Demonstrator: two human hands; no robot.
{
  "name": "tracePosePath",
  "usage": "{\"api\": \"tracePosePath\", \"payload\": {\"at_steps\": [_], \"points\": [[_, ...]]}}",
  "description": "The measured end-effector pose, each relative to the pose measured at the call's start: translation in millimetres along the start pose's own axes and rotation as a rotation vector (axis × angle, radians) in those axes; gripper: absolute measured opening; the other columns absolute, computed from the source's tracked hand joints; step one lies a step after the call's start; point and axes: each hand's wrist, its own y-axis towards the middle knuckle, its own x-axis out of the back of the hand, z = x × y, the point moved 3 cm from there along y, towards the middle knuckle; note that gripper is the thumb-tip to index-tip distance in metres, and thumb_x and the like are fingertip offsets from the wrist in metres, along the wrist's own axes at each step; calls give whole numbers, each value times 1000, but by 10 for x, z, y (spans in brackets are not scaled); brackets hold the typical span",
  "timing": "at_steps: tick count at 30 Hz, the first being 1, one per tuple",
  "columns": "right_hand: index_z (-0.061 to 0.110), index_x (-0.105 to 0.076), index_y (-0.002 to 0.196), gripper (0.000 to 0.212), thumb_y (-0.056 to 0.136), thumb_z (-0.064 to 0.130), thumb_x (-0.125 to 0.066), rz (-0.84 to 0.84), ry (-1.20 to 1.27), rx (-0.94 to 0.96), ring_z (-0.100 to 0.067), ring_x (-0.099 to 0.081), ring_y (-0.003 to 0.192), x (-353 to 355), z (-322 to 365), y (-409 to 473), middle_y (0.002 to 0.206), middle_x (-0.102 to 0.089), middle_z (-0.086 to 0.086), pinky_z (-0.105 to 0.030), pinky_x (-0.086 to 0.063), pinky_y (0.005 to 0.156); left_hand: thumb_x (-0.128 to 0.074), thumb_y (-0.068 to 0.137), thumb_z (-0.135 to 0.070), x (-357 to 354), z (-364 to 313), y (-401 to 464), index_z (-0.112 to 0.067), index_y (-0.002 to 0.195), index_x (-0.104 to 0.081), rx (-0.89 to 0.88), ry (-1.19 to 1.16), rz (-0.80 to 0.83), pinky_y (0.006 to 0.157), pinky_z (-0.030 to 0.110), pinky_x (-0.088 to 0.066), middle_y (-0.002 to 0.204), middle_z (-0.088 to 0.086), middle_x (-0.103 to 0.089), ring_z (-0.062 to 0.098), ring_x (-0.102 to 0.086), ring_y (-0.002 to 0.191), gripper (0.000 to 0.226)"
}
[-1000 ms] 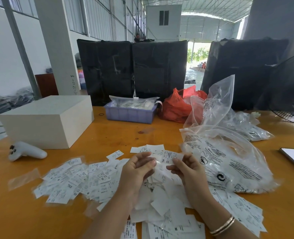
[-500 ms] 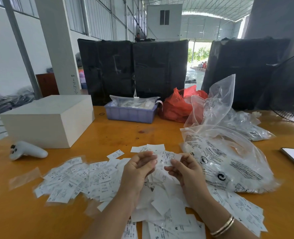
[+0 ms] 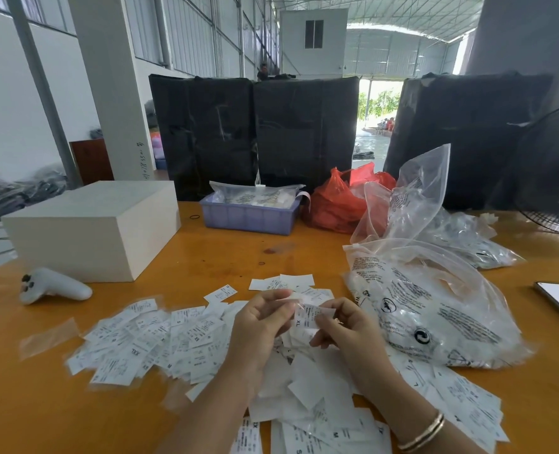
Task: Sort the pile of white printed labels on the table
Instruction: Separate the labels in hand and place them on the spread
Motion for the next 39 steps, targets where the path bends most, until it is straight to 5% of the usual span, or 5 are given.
{"api": "tracePosePath", "payload": {"at_steps": [11,17,23,33,39], "points": [[4,-62,90,7,87,-1,-61,-2,-63,18,-20,-63,54,-14,24,-13,65,-64,-4,-23,-49,51,-74,80,-28,2,9,-8,-27,85,-73,3,42,-19,59,14,-52,77,-8,-74,5,-70,73,6],[18,-56,105,27,85,2,-65,-55,-90,65,-19,-64,54,-33,38,-8,63,-61,3,-22,-49,50,-70,85,-22,-51,30,-32,-27,92,-70,-37,218,68,58,14,-50,78,-7,-75,6,-69,68,9],[7,-65,87,9,86,-1,-62,-120,-70,73,-18,-67,57,13,30,1,67,-69,-5,-18,-49,52,-73,82,-13,-17,23,2,-23,85,-73,9,58,-13,61,18,-54,80,-3,-74,11,-72,79,10],[21,-73,85,25,88,1,-59,46,-250,85,-11,-60,77,-80,61,-55,86,-66,1,-20,-47,68,-74,81,-26,-5,-25,-21,-33,79,-75,-32,231,-9,69,18,-51,86,-19,-72,2,-66,86,7],[33,-64,85,30,91,5,-55,-193,-395,215,-5,-58,67,159,194,41,86,-67,11,-16,-49,60,-73,80,-34,460,-269,134,-39,96,-58,-124,442,-301,53,16,-41,97,-17,-57,5,-57,79,22]]}}
